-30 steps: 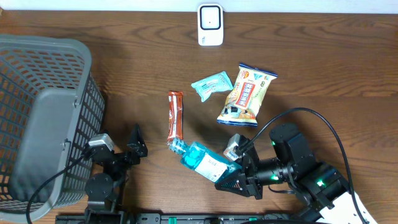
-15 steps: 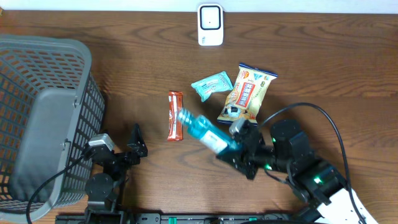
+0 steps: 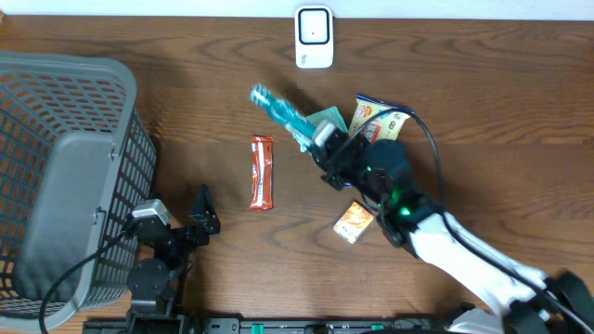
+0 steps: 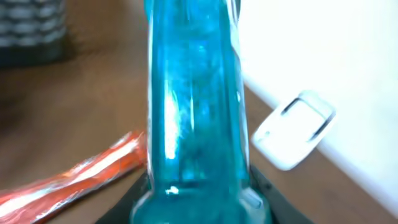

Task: Scan the item barcode
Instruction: 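Raise the bottle to the white scanner at the back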

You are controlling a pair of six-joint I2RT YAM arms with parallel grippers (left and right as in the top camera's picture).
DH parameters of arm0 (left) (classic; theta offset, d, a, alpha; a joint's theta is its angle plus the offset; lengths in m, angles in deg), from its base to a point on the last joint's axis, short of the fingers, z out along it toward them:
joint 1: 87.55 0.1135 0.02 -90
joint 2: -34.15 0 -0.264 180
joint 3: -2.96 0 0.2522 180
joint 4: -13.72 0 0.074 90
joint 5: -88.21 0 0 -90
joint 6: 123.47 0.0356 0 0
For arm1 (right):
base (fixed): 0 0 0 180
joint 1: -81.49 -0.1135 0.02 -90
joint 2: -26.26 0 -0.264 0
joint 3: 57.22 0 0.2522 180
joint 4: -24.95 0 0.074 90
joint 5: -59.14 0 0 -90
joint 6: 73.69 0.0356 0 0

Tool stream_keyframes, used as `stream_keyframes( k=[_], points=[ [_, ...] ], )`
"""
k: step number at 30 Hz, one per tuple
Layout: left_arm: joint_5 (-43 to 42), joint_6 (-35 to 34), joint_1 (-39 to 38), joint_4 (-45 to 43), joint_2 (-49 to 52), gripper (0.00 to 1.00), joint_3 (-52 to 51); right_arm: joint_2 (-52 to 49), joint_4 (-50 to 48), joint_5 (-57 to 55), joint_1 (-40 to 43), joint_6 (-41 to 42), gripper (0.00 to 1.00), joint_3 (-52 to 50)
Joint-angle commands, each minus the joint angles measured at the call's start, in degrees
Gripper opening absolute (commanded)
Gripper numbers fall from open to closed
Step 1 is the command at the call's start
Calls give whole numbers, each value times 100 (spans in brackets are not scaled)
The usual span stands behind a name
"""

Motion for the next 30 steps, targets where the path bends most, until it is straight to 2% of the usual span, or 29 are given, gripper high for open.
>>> stream_keyframes(
  k=[1, 5, 13, 20, 26, 30],
  points=[
    [57, -11, 24, 181, -7, 98, -133, -592, -855, -1040, 68, -785, 1, 286],
    [57, -11, 24, 181, -7, 98, -133, -1550, -1158, -1412, 221, -1687, 1, 964],
    [59, -11, 24, 181, -7, 98, -133, -3126, -1152, -1602, 868, -2090, 1, 2898],
    [57, -11, 24, 181, -7, 98, -133, -4395, -1156, -1941, 1128, -3086, 1, 4205],
    [59, -11, 24, 181, -7, 98, -133, -5202, -1154, -2149, 1132, -3298, 1, 5189],
    [57, -11, 24, 181, -7, 98, -133, -5416, -1161, -2669, 1132, -3296, 1, 5560]
  ],
)
